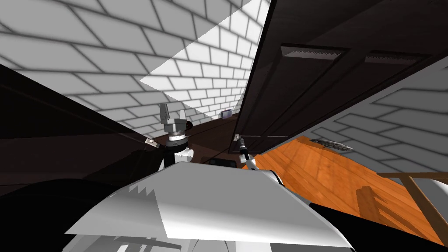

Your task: Push the door open

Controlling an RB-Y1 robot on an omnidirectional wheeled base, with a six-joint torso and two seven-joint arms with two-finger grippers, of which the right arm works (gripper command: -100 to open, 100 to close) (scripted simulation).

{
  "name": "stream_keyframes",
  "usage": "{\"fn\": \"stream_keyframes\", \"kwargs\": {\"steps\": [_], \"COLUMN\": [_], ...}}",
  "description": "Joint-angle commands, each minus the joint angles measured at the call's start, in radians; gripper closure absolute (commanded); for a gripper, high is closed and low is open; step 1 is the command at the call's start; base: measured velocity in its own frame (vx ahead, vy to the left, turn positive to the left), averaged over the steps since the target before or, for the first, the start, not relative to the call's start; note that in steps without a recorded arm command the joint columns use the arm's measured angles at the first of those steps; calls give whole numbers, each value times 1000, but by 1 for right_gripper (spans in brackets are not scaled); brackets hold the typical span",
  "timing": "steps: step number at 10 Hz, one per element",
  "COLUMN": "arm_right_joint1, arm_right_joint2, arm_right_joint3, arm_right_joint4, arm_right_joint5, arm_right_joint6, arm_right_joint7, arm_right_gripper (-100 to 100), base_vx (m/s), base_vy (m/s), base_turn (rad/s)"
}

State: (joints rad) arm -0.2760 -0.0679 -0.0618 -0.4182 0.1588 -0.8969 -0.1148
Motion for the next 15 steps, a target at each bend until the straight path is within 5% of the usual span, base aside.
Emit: {"fn": "stream_keyframes", "kwargs": {"steps": [1, 2, 9, 15], "arm_right_joint1": [31, 52, 50, 62], "arm_right_joint2": [-12, -5, 18, 10], "arm_right_joint3": [-5, 4, 6, -8], "arm_right_joint4": [-50, -100, -115, -111], "arm_right_joint5": [-3, 0, -6, -10], "arm_right_joint6": [31, 45, 63, 38], "arm_right_joint7": [-5, -10, -25, -14], "arm_right_gripper": [100, -100, -100, -100], "base_vx": [150, -86, -215, 202], "base_vy": [66, 69, 28, 30], "base_turn": [-63, -48, -36, 27]}}
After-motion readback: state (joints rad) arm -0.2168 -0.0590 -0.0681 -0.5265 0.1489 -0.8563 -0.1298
